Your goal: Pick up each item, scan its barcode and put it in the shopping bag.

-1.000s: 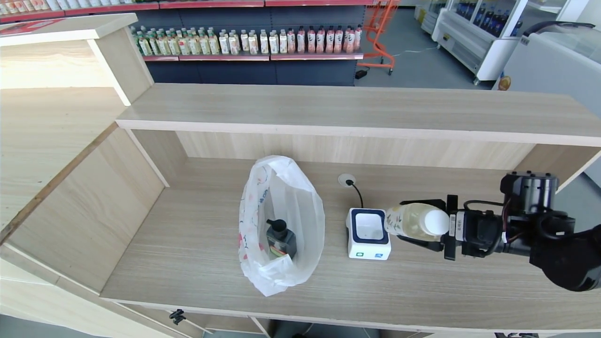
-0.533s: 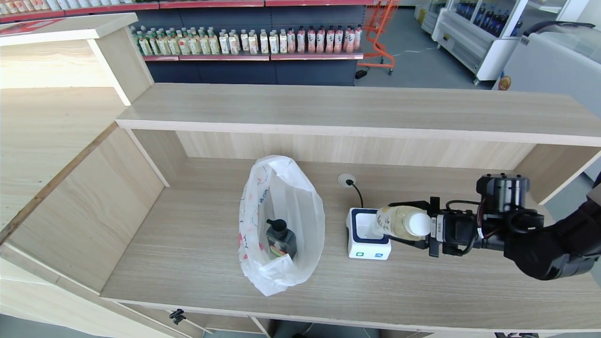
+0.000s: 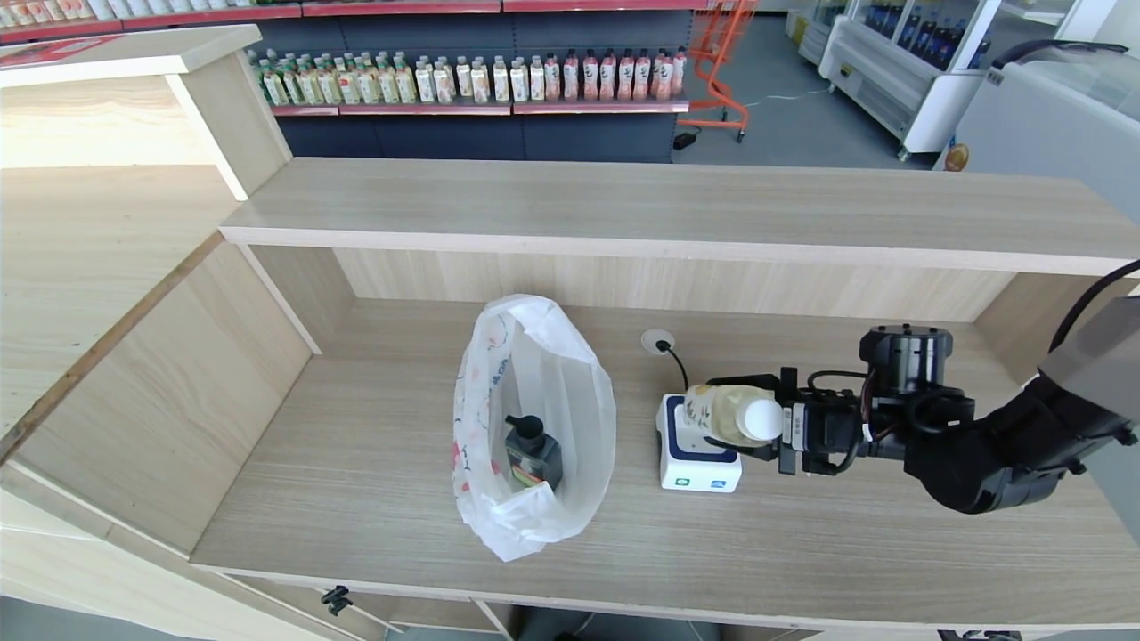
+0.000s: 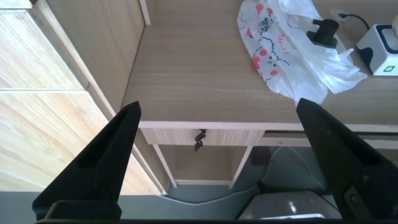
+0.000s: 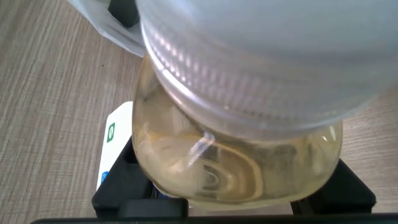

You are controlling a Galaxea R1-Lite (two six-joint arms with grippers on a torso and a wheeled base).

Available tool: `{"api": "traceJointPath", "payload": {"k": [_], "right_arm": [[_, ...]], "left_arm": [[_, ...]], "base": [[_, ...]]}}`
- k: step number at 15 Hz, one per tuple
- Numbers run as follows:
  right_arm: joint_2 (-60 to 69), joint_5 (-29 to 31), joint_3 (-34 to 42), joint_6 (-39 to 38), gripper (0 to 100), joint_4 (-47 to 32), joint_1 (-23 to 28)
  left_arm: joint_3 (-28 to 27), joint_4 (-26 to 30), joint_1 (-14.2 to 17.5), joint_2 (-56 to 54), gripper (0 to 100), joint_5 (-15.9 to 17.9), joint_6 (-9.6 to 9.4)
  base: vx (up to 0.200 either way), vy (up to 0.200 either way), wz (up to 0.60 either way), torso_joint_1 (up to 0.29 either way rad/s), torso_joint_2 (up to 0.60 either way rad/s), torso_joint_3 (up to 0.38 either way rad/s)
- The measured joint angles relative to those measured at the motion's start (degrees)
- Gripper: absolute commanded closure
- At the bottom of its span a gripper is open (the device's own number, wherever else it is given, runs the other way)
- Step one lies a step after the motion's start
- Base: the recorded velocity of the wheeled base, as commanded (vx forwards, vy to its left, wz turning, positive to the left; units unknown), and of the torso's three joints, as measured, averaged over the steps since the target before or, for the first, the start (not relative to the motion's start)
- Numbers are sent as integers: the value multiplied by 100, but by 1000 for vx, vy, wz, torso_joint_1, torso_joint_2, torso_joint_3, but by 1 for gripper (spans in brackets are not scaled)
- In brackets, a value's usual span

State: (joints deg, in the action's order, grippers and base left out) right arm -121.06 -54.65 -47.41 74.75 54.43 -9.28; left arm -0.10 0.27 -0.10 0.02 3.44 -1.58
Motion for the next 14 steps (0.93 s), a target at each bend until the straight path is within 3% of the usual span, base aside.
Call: {"api": "traceJointPath", "payload": {"k": [6,8,9,11,12,14], "right_arm": [[-234,-30,-230,22,100,4,0],[-104,7,-232,-323,100,-49,2],[30,29,-230,-738,100,-87,10],[572,289,-212,-2310,100,-73,0],[933,660,-167,-3411,100,-71,-17],[1668,2093,0,-5453,100,-188,-185]], "left_arm": [[0,0,0,0,0,-2,0],[0,0,0,0,0,0,0],[0,-2,0,0,0,0,2],[0,0,0,0,0,0,2],[0,0,0,0,0,-2,2],[0,-2,0,0,0,0,2]], "base": [[0,0,0,0,0,0],[0,0,0,0,0,0],[0,0,0,0,0,0],[0,0,0,0,0,0],[0,0,0,0,0,0],[0,0,0,0,0,0]]}}
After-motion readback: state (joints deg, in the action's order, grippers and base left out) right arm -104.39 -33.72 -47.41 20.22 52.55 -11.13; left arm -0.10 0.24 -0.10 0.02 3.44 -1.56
